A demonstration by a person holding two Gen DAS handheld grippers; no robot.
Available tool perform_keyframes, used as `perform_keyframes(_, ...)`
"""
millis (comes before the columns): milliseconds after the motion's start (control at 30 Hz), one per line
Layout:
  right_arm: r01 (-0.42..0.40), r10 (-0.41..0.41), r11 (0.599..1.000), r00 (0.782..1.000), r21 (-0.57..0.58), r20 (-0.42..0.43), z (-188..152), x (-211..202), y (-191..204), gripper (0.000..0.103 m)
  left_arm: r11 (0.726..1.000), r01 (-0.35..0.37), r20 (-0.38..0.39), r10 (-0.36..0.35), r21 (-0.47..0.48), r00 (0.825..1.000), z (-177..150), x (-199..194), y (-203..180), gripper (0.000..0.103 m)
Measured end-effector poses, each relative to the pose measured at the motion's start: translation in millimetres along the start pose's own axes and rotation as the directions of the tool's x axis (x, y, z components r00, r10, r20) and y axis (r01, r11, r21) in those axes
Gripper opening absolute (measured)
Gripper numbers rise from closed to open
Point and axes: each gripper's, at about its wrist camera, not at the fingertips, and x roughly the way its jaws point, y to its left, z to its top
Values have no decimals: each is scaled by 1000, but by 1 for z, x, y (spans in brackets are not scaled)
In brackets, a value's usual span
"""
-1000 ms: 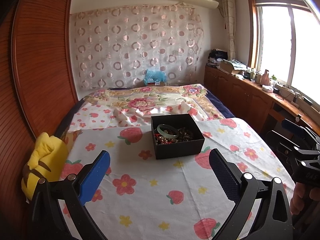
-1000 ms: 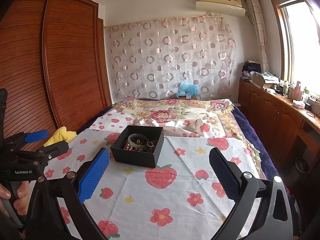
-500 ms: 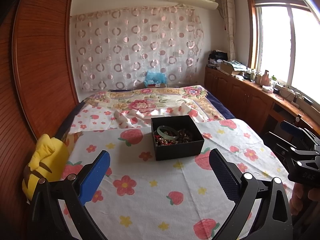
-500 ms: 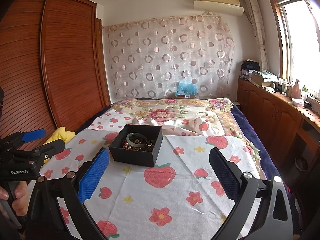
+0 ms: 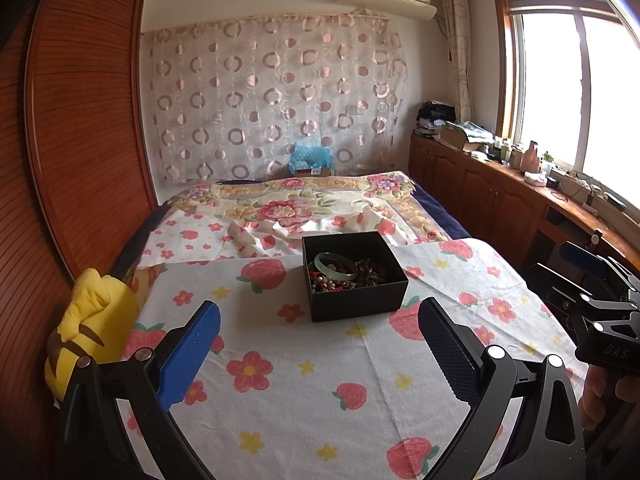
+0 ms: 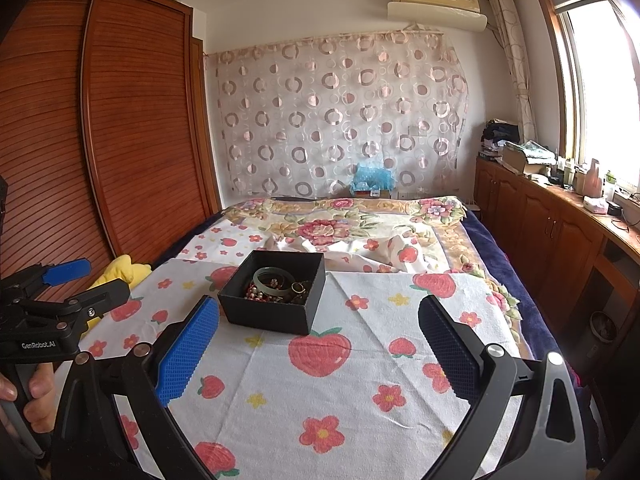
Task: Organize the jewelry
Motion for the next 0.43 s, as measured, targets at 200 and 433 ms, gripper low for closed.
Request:
perform_keyframes(200,0,0,1000,1000,1,1,0,-1,-1,100,1000,0,1,0,2,1000,0,0,0,96)
perform_keyframes(433,1,-1,1000,1000,2,1,0,-1,-2,100,1000,1,2,-1,3,1000,0,-1,0,96)
